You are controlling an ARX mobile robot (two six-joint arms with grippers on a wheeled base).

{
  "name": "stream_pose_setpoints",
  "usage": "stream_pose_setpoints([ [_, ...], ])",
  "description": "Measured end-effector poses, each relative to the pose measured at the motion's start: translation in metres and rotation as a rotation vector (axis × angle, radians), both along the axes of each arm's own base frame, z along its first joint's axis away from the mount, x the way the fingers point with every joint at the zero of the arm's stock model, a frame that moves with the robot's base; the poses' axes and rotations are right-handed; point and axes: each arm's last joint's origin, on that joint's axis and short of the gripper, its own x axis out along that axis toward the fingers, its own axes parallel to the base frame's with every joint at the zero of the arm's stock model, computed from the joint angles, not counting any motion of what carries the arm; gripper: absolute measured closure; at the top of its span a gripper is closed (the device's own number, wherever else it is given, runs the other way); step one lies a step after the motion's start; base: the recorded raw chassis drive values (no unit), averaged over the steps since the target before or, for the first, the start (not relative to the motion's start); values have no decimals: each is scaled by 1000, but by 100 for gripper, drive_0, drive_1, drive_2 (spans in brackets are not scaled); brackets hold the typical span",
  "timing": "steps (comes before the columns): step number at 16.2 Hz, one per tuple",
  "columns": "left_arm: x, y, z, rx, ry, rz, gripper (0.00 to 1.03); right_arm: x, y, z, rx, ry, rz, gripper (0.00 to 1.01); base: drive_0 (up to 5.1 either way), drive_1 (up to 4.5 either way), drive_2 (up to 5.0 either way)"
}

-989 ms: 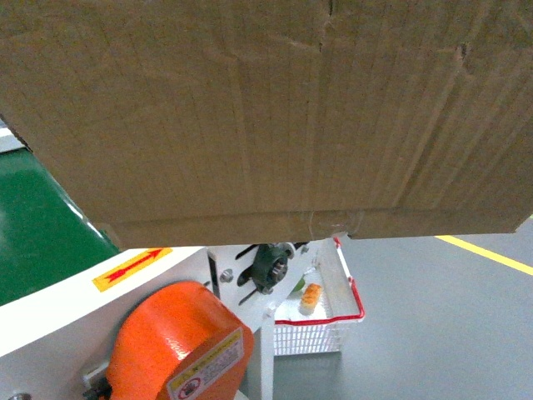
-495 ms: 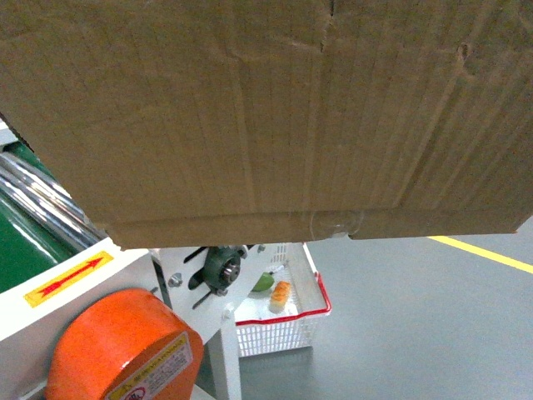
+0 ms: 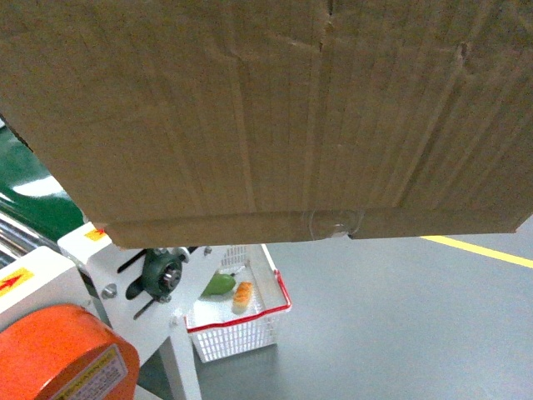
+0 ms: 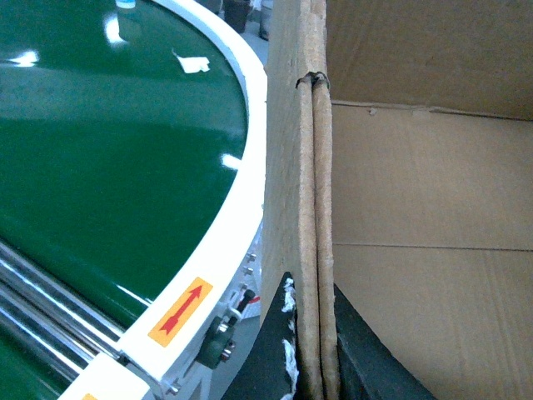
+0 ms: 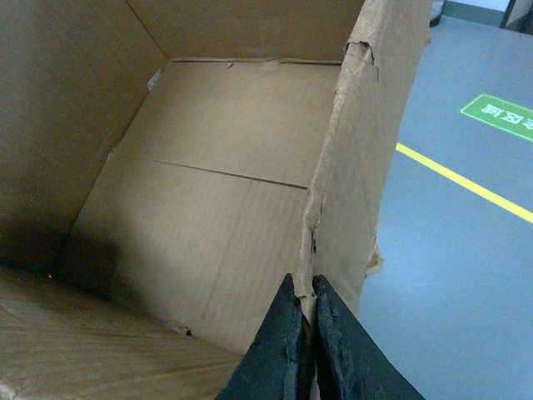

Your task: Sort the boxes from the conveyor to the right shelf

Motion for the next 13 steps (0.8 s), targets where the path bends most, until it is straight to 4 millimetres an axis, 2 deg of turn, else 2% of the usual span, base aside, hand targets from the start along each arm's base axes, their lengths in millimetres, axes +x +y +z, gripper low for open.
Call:
stream_pose_setpoints([
  [13, 0, 0, 0, 0, 0, 0, 100, 0, 0, 0, 0, 0, 0, 99, -132, -132, -132],
])
